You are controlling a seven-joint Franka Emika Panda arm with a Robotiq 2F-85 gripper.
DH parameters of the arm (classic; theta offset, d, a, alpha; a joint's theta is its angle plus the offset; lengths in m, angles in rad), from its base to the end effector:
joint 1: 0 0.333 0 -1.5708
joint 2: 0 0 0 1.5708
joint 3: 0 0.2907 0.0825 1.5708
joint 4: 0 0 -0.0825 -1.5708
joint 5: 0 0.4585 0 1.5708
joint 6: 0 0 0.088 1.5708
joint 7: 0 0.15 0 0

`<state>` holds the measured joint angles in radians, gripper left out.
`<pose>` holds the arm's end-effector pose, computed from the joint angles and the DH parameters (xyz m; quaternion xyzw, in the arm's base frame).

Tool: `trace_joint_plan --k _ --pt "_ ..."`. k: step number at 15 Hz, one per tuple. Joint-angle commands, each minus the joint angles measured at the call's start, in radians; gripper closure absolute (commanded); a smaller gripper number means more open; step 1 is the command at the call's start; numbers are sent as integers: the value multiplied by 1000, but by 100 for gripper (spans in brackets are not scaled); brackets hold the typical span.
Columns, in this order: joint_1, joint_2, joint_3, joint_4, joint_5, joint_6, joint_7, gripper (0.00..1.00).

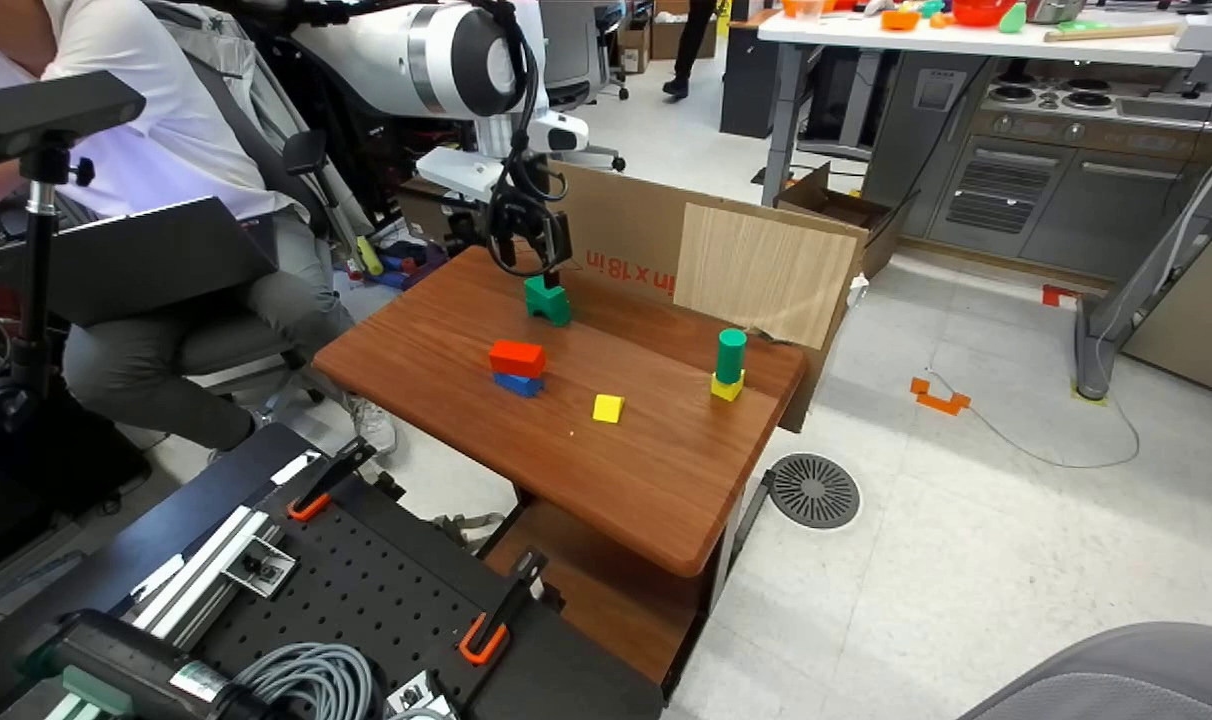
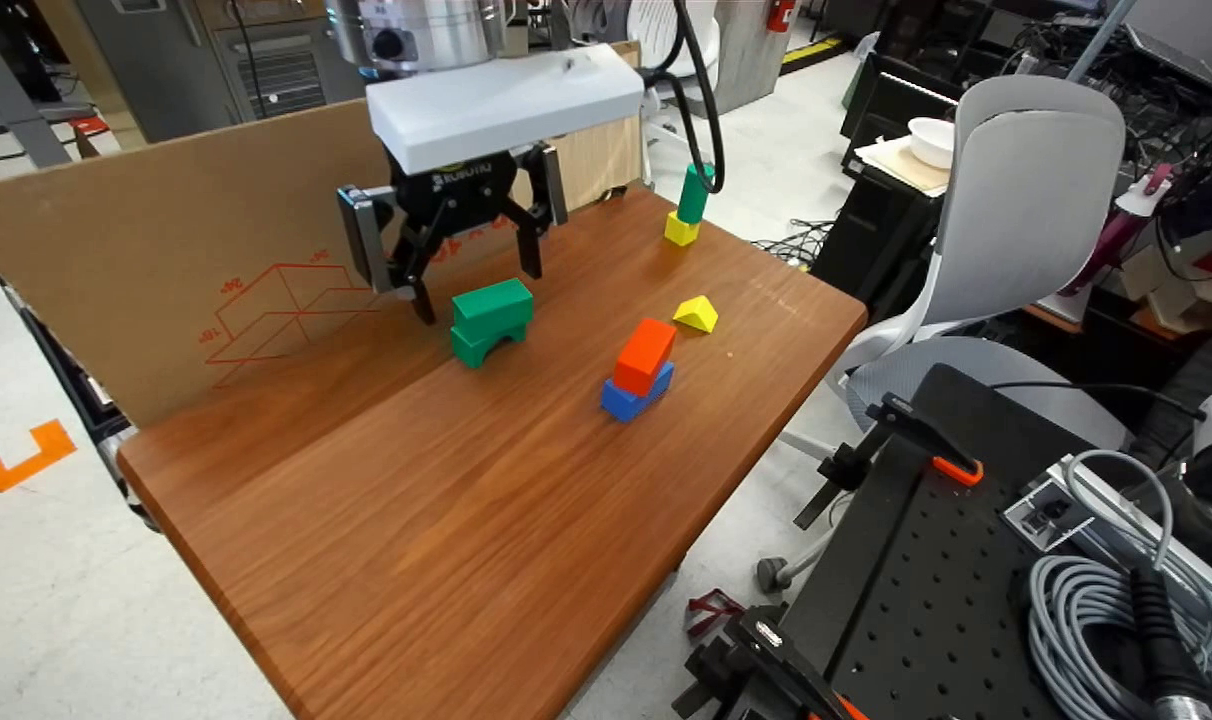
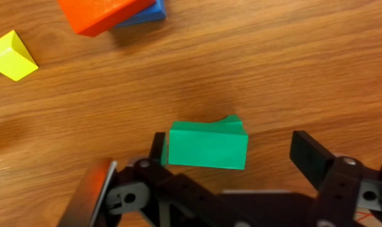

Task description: Unstack the green blocks

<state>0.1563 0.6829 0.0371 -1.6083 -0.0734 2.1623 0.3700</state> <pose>0.7025 0.1313 0.1062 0.9954 -0.0691 -0.0567 0.0343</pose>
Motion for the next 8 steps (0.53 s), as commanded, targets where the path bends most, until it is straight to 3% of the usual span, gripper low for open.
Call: trace_joint_plan --k 1,8 --pt "32 86 -27 144 17 -82 36 0" --pt "27 155 -32 284 37 -242 57 0"
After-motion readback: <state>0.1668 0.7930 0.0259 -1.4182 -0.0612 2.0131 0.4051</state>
